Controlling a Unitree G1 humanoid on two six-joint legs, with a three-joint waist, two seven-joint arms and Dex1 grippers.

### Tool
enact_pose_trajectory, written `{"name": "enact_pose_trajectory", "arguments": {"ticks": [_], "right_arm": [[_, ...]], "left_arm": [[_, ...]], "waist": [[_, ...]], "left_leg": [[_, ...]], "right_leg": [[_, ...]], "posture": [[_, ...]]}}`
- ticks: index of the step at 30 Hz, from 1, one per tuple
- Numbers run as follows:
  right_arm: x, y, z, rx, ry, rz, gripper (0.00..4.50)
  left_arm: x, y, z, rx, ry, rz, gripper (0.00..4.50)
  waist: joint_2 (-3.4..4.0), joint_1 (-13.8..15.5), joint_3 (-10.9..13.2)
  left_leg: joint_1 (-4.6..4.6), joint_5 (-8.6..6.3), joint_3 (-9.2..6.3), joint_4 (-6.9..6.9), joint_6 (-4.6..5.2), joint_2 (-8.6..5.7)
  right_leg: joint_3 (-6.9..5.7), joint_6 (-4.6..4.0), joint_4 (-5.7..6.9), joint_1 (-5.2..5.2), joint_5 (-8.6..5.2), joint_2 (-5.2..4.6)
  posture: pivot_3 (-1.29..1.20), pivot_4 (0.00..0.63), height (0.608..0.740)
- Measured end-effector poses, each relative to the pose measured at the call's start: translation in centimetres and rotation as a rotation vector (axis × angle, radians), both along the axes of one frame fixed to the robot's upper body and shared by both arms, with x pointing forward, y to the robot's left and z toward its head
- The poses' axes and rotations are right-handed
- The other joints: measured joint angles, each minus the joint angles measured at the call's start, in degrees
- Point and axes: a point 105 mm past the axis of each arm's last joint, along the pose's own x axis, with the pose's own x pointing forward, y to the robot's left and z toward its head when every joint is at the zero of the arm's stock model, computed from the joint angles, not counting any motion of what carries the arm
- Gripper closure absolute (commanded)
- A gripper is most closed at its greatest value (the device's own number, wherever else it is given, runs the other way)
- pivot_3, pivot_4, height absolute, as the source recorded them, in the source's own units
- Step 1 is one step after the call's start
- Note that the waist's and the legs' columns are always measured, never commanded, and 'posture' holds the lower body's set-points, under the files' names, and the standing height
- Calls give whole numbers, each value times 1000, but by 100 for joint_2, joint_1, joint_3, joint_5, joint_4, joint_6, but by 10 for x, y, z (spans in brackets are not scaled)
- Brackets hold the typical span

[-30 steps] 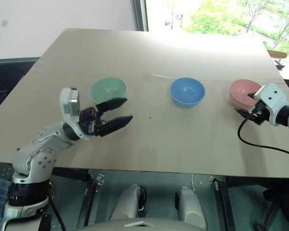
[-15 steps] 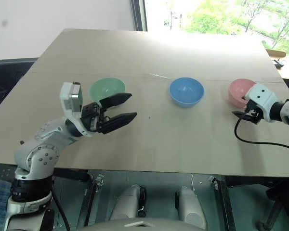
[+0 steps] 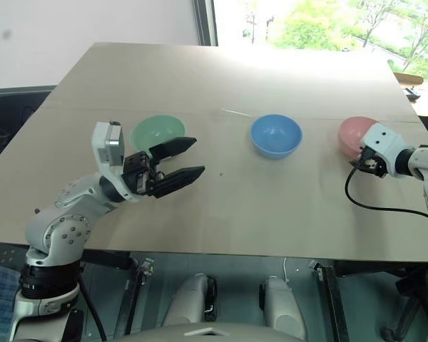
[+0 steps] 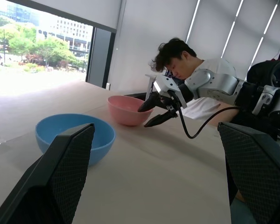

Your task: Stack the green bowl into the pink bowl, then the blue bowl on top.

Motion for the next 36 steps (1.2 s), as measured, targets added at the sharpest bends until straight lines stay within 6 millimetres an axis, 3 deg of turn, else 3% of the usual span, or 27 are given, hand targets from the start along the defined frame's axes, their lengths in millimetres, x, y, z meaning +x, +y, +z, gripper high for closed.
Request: {"name": "enact_pose_trajectory", "arguments": {"ticks": [2,14,17,21,27,31,36], "right_arm": [[1,0,1,-4,-8,2,4406],[2,2,-4,0,1,23,4406],[2,11,0,23,5,60,4406],[-5,49,25,70,-6,248,4406],[-48,119,69,8,8,606,4406],[-73,157,74,-86,10,782,4406],[-103,189,54,-169,86,938,4406]], "left_arm": [[0,0,0,0,-1,1,0],[1,0,0,-13,-2,5,0],[1,0,-1,-13,-3,7,0],[2,0,-1,-8,-4,11,0],[4,2,-4,6,2,24,0],[5,2,-7,11,9,20,0],[5,1,-9,15,14,14,0]], "waist": [[0,3,0],[1,7,1],[2,6,1],[9,-4,6],[19,37,12],[19,31,12],[17,33,12]], "left_leg": [[-1,0,0,0,0,0],[-1,0,0,0,0,0],[-1,0,0,0,0,0],[0,0,-2,-2,0,1],[-4,0,-6,-1,0,1],[-3,0,-8,0,0,1],[-6,0,-8,0,0,1]], "right_leg": [[0,0,-1,0,0,0],[0,0,-1,0,0,0],[0,0,0,0,0,0],[0,0,1,-1,0,2],[-8,0,-1,-1,0,-2],[-9,0,0,-1,0,-2],[-9,-1,-2,-2,-1,-2]], "posture": [[0,150,740],[0,150,740],[0,150,740],[0,150,740],[0,150,740],[0,150,740],[0,150,740]]}}
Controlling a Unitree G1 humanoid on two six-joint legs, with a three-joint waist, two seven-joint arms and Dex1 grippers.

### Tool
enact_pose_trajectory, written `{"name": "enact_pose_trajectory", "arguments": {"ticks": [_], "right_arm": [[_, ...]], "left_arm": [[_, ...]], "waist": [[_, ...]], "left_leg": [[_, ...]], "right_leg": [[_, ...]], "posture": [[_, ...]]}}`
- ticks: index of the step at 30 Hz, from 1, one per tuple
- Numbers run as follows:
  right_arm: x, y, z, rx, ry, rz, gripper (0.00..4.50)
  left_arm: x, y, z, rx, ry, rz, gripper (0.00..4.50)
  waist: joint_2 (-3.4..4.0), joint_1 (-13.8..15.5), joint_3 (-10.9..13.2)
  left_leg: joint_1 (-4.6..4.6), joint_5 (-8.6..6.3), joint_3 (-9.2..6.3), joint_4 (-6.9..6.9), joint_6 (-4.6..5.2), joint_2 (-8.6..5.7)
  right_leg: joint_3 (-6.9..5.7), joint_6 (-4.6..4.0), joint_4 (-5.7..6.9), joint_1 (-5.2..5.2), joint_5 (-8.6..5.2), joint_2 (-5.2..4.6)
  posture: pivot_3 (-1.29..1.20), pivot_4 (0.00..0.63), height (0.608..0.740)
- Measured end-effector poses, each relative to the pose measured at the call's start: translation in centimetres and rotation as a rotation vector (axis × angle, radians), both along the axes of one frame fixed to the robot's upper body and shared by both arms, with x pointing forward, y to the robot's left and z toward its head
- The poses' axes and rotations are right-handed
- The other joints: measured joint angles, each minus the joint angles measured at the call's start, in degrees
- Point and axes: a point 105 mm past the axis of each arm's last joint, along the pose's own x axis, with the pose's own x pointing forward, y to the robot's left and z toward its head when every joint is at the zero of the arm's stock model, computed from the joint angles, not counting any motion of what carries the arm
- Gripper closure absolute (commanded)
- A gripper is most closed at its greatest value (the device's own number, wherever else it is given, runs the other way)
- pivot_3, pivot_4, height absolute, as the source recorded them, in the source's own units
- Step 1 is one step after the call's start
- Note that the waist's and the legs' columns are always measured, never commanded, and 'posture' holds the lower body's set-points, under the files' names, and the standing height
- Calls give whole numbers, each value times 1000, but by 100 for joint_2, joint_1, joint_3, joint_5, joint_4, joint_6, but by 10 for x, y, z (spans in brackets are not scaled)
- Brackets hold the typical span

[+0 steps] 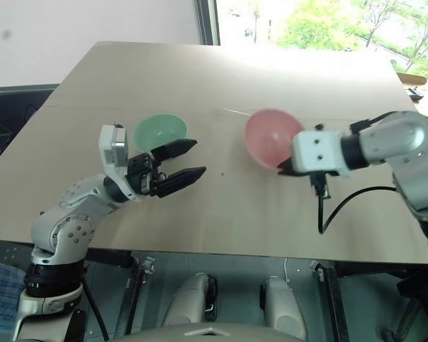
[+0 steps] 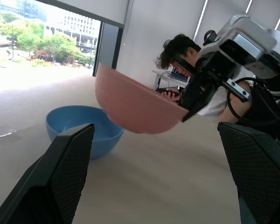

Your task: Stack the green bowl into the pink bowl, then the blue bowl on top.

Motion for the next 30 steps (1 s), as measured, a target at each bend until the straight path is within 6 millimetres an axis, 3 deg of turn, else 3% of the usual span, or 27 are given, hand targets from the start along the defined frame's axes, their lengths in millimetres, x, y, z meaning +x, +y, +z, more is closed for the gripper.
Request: {"name": "enact_pose_trajectory", "arguments": {"ticks": [4,11,16,22,23,30], "right_arm": [[-24,16,-23,-57,70,88,4406],[-21,18,-23,-54,62,68,4406],[-17,19,-24,-57,45,49,2745],[-15,16,-24,-59,51,17,227],[-15,15,-23,-46,65,4,28],[-13,5,-8,69,138,-98,28]], "left_arm": [[0,-1,-1,8,-9,0,0],[0,-1,-2,13,-9,3,0],[0,-1,-2,14,-6,4,0],[0,-2,-4,17,-3,-3,0],[-1,-3,-4,18,-2,-5,0],[-1,-2,-5,23,-3,-5,0]], "waist": [[0,-5,0],[-2,-12,-1],[-2,-10,-1],[-2,-11,-1],[-2,-10,0],[-3,-5,0]], "left_leg": [[0,0,1,3,0,0],[2,0,-1,3,0,0],[1,0,-1,3,0,0],[1,0,-1,3,0,0],[0,0,-1,3,1,0],[0,0,-1,3,1,0]], "right_leg": [[0,0,2,0,0,-1],[-1,-1,3,1,-1,0],[-1,-1,2,0,0,0],[-1,-1,2,0,-1,0],[-1,-1,2,0,-1,0],[-1,-1,1,0,0,-1]], "posture": [[0,150,740],[0,150,740],[0,150,740],[0,150,740],[0,150,740],[0,150,740]]}}
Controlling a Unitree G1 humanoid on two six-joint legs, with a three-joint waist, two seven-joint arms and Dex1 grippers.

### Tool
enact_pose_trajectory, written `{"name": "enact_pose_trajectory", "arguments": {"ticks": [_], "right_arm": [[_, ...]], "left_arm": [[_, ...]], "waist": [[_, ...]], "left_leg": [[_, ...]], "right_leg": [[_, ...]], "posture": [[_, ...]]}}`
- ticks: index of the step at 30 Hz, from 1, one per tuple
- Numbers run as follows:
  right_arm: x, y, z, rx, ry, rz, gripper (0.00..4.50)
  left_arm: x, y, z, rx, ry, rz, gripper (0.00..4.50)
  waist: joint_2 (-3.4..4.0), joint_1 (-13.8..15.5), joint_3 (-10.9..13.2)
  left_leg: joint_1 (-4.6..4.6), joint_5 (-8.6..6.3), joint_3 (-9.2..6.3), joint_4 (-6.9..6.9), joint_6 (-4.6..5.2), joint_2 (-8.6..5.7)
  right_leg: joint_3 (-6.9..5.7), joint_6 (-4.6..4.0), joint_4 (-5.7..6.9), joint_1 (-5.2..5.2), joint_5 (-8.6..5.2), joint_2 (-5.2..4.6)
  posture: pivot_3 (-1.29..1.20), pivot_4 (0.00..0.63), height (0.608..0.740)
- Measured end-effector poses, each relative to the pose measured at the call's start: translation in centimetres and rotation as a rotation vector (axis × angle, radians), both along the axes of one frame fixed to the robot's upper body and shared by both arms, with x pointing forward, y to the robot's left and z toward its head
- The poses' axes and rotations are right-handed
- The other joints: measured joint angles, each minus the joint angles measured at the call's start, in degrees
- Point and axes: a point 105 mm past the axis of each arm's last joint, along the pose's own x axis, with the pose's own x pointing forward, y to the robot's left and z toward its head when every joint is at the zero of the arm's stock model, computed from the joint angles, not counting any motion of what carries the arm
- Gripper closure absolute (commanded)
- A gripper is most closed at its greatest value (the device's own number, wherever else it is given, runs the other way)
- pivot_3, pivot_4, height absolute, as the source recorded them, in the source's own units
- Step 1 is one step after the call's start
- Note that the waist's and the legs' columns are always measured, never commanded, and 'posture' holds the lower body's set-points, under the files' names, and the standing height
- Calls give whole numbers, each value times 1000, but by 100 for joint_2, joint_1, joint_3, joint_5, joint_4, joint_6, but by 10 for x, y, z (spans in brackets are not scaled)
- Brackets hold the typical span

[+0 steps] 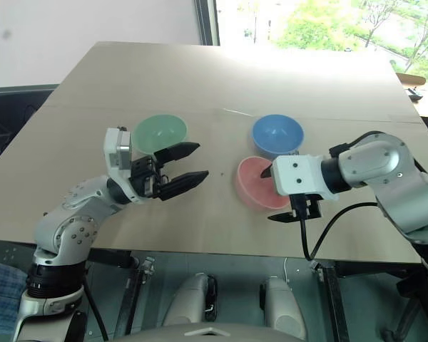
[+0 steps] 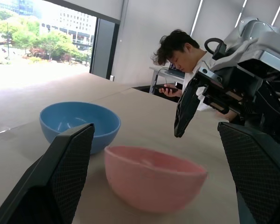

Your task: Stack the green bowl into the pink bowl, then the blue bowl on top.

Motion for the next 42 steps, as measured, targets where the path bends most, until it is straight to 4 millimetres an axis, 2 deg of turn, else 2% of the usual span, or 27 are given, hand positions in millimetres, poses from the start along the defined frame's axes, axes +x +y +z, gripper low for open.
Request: {"name": "enact_pose_trajectory", "arguments": {"ticks": [3,6,7,11,12,15,19,23,27,31,35,42], "right_arm": [[4,-6,10,89,37,-77,28],[11,-16,33,272,104,-200,28],[12,-23,46,353,133,-252,28],[18,-40,64,517,166,-313,28],[21,-54,69,609,184,-350,28],[22,-73,64,721,227,-395,28],[24,-99,42,836,272,-477,28],[13,-112,50,911,224,-452,28],[1,-113,44,874,218,-418,28],[-6,-108,51,803,162,-370,28],[-8,-100,52,781,134,-329,28],[-7,-93,53,788,110,-300,28]], "left_arm": [[0,0,-1,3,1,2,0],[1,2,-2,16,-2,18,0],[6,4,-4,40,-2,61,0],[19,13,-9,92,10,164,0],[27,19,-15,130,20,223,0],[36,25,-21,175,29,288,0],[47,25,-20,225,13,330,0],[53,27,-18,246,1,347,0],[58,34,-22,279,-3,379,0],[63,39,-27,308,4,401,0],[66,41,-37,351,15,412,0],[67,42,-37,363,-4,412,0]], "waist": [[-1,-3,0],[-1,-4,0],[-2,-3,0],[-5,9,-1],[-7,25,-2],[-12,58,-3],[-10,92,-2],[-8,87,-2],[-8,86,-2],[-9,87,-2],[-10,96,-2],[-10,115,-2]], "left_leg": [[0,0,1,0,0,0],[0,0,0,0,0,0],[-1,0,-1,-1,0,0],[-1,0,-1,-1,1,-1],[-1,0,-2,-1,1,-2],[-4,-1,-2,-4,1,-2],[-3,0,1,-5,1,-2],[-1,0,-1,-6,1,-1],[-1,0,2,-5,1,-2],[2,0,0,-4,0,-1],[-1,0,0,-4,0,-1],[0,0,0,-4,0,-1]], "right_leg": [[1,0,1,0,0,0],[1,-1,2,0,1,0],[0,-1,1,0,1,0],[0,0,-1,2,1,0],[0,0,-2,2,1,0],[-1,0,-7,2,1,1],[2,1,-3,0,1,2],[2,1,-1,0,1,4],[4,2,-2,0,1,3],[2,2,0,1,1,4],[2,2,-2,1,1,4],[2,2,-1,1,1,4]], "posture": [[0,150,740],[0,150,740],[0,150,740],[0,150,740],[0,150,740],[0,150,740],[0,150,740],[0,150,740],[0,150,740],[0,150,740],[0,150,740],[0,150,740]]}}
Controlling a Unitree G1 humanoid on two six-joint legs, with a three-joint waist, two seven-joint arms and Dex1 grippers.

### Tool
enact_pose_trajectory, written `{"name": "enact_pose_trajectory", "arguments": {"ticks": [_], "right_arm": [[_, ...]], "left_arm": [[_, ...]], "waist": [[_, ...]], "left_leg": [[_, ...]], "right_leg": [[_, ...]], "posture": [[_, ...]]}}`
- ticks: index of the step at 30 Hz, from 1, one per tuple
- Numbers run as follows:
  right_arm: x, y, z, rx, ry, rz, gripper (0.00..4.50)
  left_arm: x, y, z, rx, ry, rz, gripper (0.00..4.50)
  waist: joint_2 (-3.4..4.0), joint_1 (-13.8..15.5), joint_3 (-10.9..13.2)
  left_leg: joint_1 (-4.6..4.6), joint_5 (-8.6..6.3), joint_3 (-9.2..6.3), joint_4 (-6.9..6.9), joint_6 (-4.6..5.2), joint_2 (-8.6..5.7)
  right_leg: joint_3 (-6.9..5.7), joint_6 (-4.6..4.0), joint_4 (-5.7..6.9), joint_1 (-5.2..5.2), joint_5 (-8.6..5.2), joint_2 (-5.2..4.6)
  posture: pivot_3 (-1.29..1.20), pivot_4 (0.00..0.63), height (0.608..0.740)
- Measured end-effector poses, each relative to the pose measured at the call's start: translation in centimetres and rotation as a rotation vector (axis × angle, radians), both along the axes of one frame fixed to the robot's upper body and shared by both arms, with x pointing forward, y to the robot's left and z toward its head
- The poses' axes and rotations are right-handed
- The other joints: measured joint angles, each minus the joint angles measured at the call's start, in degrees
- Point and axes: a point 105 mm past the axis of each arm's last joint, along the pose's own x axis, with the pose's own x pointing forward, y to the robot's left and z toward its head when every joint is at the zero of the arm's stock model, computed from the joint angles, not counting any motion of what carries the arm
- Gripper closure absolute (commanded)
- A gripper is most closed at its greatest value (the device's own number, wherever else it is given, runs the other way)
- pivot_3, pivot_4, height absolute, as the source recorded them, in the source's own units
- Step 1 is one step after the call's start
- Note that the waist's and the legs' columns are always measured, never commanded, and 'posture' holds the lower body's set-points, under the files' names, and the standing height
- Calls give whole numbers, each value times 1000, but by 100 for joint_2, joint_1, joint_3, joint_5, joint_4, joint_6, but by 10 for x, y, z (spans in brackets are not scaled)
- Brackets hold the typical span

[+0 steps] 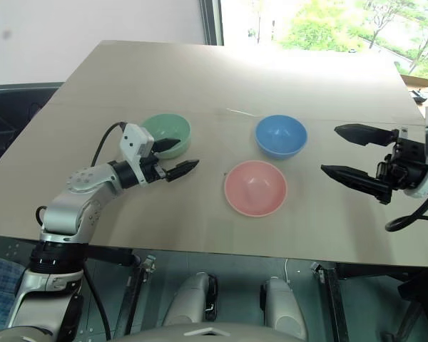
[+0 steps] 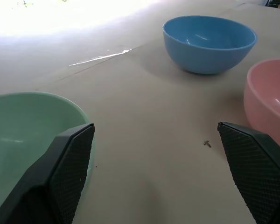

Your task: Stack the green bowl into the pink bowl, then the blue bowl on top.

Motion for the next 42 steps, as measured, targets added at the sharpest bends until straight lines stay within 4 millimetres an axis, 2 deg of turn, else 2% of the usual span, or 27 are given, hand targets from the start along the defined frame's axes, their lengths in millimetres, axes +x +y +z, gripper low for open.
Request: {"name": "enact_pose_trajectory", "arguments": {"ticks": [12,16,20,23,28,29,30,34,36,38,40,42], "right_arm": [[5,1,-2,-3,-9,-5,28],[6,-1,-3,-7,-11,-18,28],[9,-4,-5,-8,-3,-37,28],[11,-7,-7,-7,-1,-55,28],[12,-7,-7,-15,-11,-60,28],[12,-8,-8,-16,-9,-61,0],[12,-8,-9,-17,-4,-64,0],[11,-9,-13,-19,8,-69,0],[11,-9,-13,-20,7,-70,0],[11,-9,-13,-20,-2,-69,0],[11,-9,-13,-21,-2,-70,0],[11,-10,-13,-20,-2,-72,0]], "left_arm": [[16,13,-4,56,-22,70,0],[21,24,-16,136,8,119,0],[24,24,-25,187,31,126,0],[32,21,-23,278,14,119,0],[36,18,-19,314,-1,115,0],[37,17,-18,310,-3,115,542],[37,17,-16,305,-1,112,770],[38,17,-13,291,-1,114,2435],[39,17,-12,291,-3,115,3425],[39,17,-11,291,-5,114,4185],[40,18,-11,292,-4,116,4442],[39,17,-11,292,-3,109,4442]], "waist": [[0,5,0],[0,3,0],[0,12,0],[0,14,0],[0,11,0],[0,9,0],[0,10,0],[0,10,0],[0,10,0],[0,10,0],[0,10,0],[0,10,0]], "left_leg": [[-1,0,0,0,0,0],[0,0,0,0,0,0],[-1,0,0,2,0,0],[-1,0,0,1,0,-1],[-2,0,0,1,0,0],[-2,0,0,1,0,0],[-2,0,0,1,0,0],[-1,0,0,1,0,0],[-1,0,0,1,0,0],[-1,0,0,1,0,0],[-1,0,0,1,0,0],[-1,0,0,1,0,0]], "right_leg": [[0,0,-1,0,0,0],[-1,0,0,0,0,0],[-1,0,0,0,0,0],[-2,0,0,0,0,0],[-2,0,0,-1,0,0],[-2,0,0,-1,0,0],[-2,0,0,-1,0,0],[-2,0,1,0,0,0],[-2,0,2,0,0,0],[-2,0,1,0,0,0],[-2,0,2,0,0,0],[-2,0,1,0,0,0]], "posture": [[0,150,740],[0,150,740],[0,150,740],[0,150,740],[0,150,740],[0,150,740],[0,150,740],[0,150,740],[0,150,740],[0,150,740],[0,150,740],[0,150,740]]}}
